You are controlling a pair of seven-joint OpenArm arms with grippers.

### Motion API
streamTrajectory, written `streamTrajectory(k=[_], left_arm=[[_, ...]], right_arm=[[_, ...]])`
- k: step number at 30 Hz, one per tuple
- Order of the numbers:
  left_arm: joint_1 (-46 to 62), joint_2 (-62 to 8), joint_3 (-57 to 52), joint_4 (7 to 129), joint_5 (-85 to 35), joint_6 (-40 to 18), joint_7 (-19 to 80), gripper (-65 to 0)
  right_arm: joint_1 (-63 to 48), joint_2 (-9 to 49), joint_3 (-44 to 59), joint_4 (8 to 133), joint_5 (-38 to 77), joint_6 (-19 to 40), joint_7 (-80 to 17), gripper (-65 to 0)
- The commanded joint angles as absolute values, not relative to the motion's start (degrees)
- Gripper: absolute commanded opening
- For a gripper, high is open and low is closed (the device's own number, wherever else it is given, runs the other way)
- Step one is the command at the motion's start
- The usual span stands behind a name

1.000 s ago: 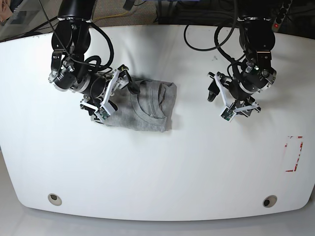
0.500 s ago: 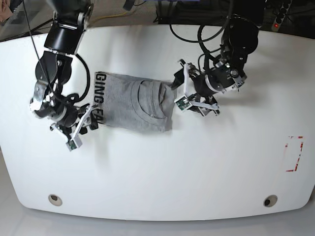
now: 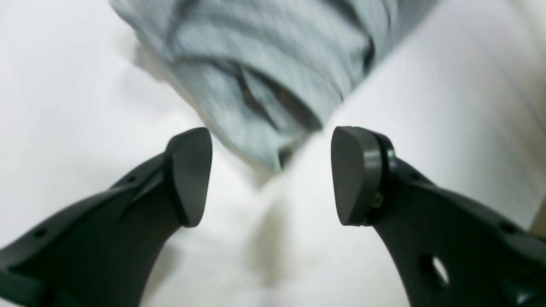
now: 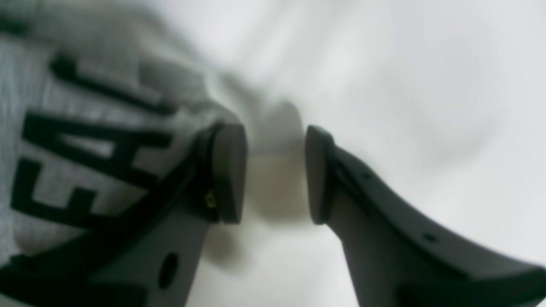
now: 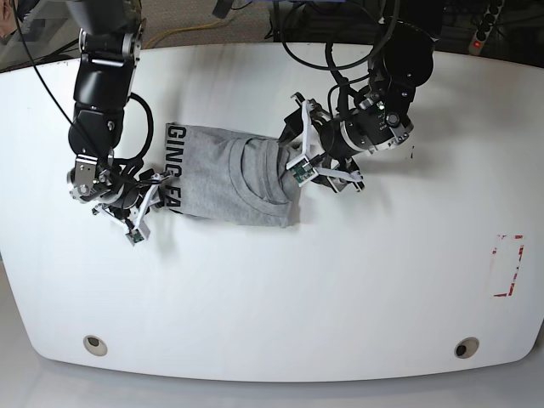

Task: Fold the T-shirt properly
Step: 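Grasp the folded shirt with both grippers and carry it toward the red-marked corner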

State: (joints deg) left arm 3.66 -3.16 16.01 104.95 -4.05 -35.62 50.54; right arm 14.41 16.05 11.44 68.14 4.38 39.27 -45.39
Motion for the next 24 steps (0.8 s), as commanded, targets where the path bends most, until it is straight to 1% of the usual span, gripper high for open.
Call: streamTrajectory(k=[1, 4, 6, 9, 16, 21, 24], left_arm=[[2.95, -2.42, 14.37, 106.15, -4.35, -35.38, 49.54, -24.3], [2.95, -2.07, 13.23, 106.15, -4.35, -35.38, 49.71, -24.3], [2.95, -2.07, 12.62, 106.15, -4.44, -35.3, 49.63, -24.2], [2.95, -1.54, 11.56, 106.77, -4.44, -35.3, 49.63, -24.2], [2.95, -0.04, 5.58, 108.09, -4.35, -35.3, 49.89, -23.9], [4.35, 0.31, 0.48, 108.09, -4.09, -35.21, 49.89, -23.7], [4.88, 0.31, -1.63, 108.0, -4.09, -34.42, 49.89, -23.7]], right_arm=[[12.62, 15.96, 10.33, 75.82, 4.97, 40.0, -46.81, -43.3], [7.25, 13.67, 9.27, 84.7, 4.79, 40.0, -51.82, -43.3], [4.35, 10.95, 8.48, 91.12, 4.62, 40.0, -55.69, -43.3], [0.31, 7.87, 6.64, 96.48, 4.44, 40.0, -58.59, -43.3], [-5.41, 1.54, -3.74, 102.02, 4.35, 40.0, -60.0, -43.3], [-6.64, -0.04, -13.32, 103.6, 4.35, 40.0, -60.0, -43.3], [-6.64, -0.04, -16.04, 104.75, 4.7, 40.0, -60.0, -43.3]])
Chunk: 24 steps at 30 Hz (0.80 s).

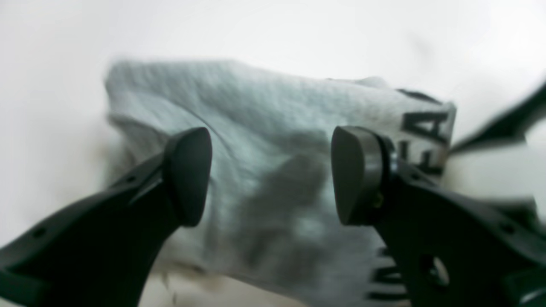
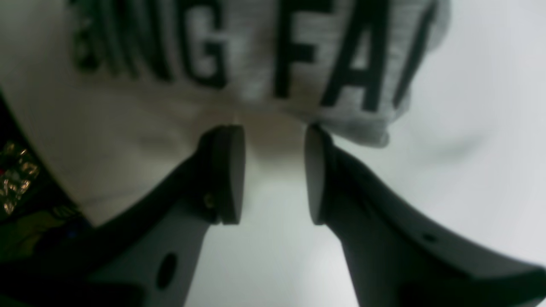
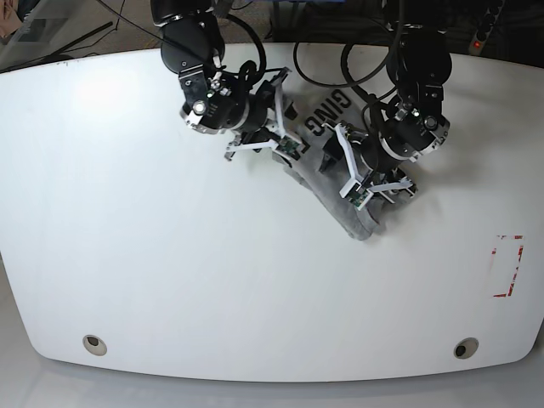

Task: Fold the T-shirt properly
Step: 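Grasp the folded shirt with both grippers and carry it toward the red-marked corner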

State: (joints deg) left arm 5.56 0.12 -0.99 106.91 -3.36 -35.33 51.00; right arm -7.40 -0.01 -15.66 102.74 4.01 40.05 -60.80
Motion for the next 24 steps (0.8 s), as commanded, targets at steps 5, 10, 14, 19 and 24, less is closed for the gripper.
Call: streamTrajectory(k=[5, 10, 14, 19, 24], left_arm=[[7.25, -0.13, -2.95, 107.74, -4.35, -30.81, 49.8, -23.6], [9.27, 1.1, -3.12, 107.65, -4.26, -30.2, 49.54, -23.6], [9.63, 2.68, -2.95, 104.75, -4.26, -26.59, 49.54, -23.6], [9.1, 2.33, -3.12, 96.4, -4.18, -25.54, 49.45, -23.6], [7.78, -4.62, -6.2, 93.14, -4.35, -25.71, 49.54, -23.7]], right_arm=[[-6.46, -0.04, -16.66, 107.38, 4.97, 40.0, -59.91, -43.3], [-5.14, 0.22, -16.4, 107.82, 4.97, 40.0, -59.82, -43.3], [-4.88, 0.31, -14.11, 107.82, 4.97, 40.0, -59.82, -43.3], [-4.88, 0.04, -9.1, 107.91, 4.97, 40.0, -59.82, -43.3], [-4.79, 0.13, -5.23, 108.18, 4.97, 40.0, -59.82, -43.3]])
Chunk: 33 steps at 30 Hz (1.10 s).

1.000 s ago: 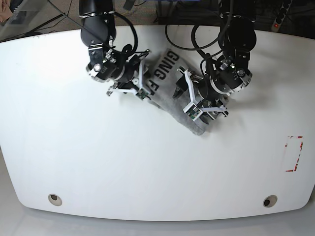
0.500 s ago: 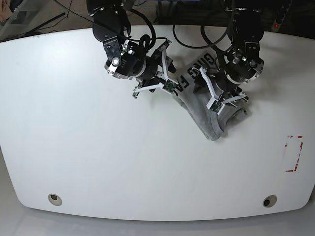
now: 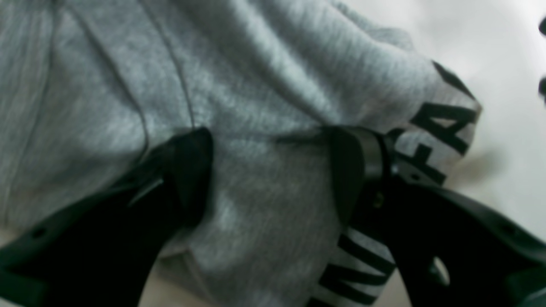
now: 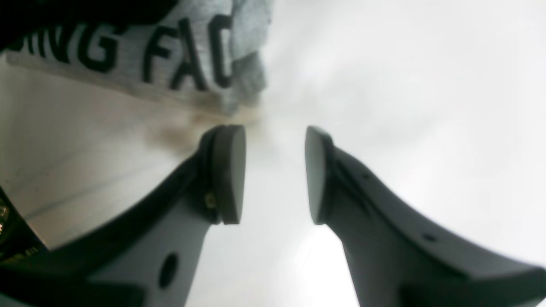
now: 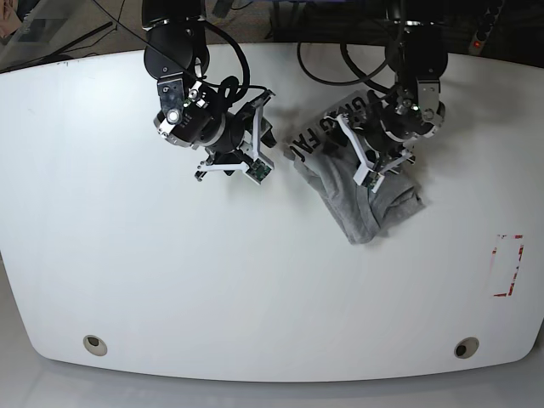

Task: Fold the T-shirt properly
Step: 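Grasp the folded shirt with both grippers and carry it toward the red-marked corner, then slide the folded shirt off the table edge with the left gripper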

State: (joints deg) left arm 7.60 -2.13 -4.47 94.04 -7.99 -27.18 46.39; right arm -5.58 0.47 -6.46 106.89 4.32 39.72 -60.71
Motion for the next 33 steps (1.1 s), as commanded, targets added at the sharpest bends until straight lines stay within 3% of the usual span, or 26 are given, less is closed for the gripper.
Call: streamTrajectory(k=[1, 5, 8, 16, 24, 30, 33], left_arm=[[7.78, -5.41, -6.46, 92.88, -4.44, -25.71, 49.54, -23.7], [7.78, -12.88, -8.84, 92.79, -4.62, -26.15, 49.54, -23.7], [7.6, -16.92, -12.09, 92.88, -4.7, -30.02, 48.66, -24.0], [5.49, -17.54, -27.65, 94.11, -4.7, -40.0, 44.0, -23.6], [3.82, -9.27, -38.37, 100.97, -4.53, -39.43, 43.74, -23.6], [1.71, -4.26, -38.37, 99.65, -4.18, -31.34, 43.47, -23.5], [1.54, -1.89, -38.29, 96.75, -4.09, -28.09, 38.73, -23.5]], right_arm=[[-4.79, 0.13, -4.44, 108.18, 4.97, 40.0, -59.82, -43.3], [-4.88, 0.22, -0.66, 108.26, 4.97, 40.0, -59.82, -43.3], [-5.14, 0.22, 0.75, 108.26, 4.97, 40.0, -59.82, -43.3], [-5.32, 0.22, 1.19, 108.18, 4.97, 40.0, -59.82, -43.3], [-4.97, 0.22, 1.1, 108.0, 4.97, 40.0, -59.82, -43.3], [-4.88, 0.22, 1.1, 107.82, 4.97, 40.0, -59.82, -43.3], [-4.88, 0.22, 1.1, 107.82, 4.97, 40.0, -59.82, -43.3]])
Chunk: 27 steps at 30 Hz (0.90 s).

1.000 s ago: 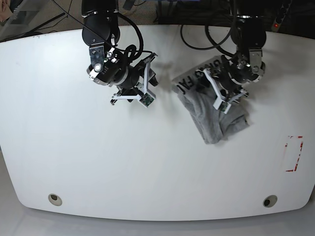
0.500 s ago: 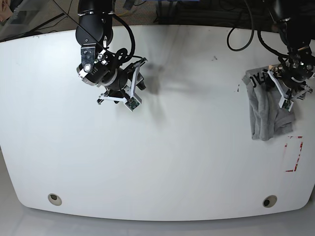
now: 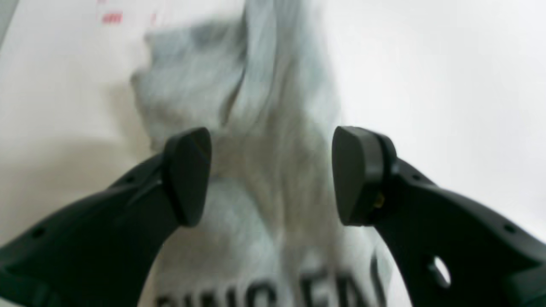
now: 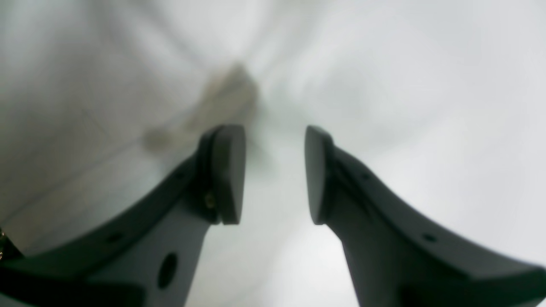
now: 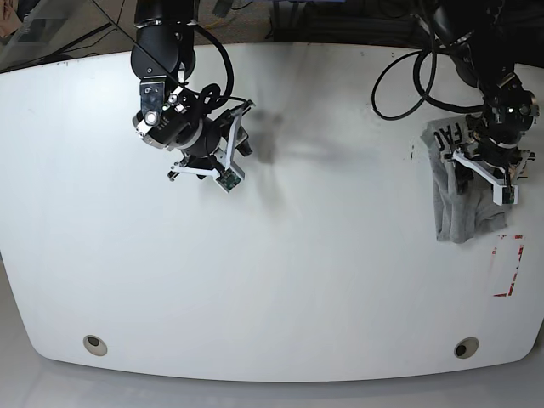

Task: Fold the T-shirt properly
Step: 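Slide the folded shirt off the table edge with the left gripper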

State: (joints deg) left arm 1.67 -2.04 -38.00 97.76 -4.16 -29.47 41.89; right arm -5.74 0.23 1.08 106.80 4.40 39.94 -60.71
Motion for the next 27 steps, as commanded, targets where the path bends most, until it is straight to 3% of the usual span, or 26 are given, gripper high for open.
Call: streamTrajectory(k=[1, 6, 15, 27], left_arm=[[1.54, -1.36, -38.29, 95.6, -4.09, -27.3, 36.35, -23.5], [2.07, -1.01, -36.88, 86.29, -3.91, -23.34, 26.51, -23.5], [4.26, -10.33, -35.91, 74.95, -2.24, -22.55, 26.42, -23.5], [8.04, -32.13, -34.15, 64.48, -2.59, -32.57, 26.24, -23.5]], right_arm=[[-4.88, 0.22, 1.1, 107.82, 4.97, 40.0, -59.82, -43.3], [-4.97, 0.22, 1.1, 107.82, 4.97, 40.0, -59.82, -43.3], [-5.23, 0.31, 1.1, 108.18, 4.97, 40.0, -59.82, -43.3], [-5.32, 0.31, 1.1, 108.18, 4.97, 40.0, -59.82, -43.3]])
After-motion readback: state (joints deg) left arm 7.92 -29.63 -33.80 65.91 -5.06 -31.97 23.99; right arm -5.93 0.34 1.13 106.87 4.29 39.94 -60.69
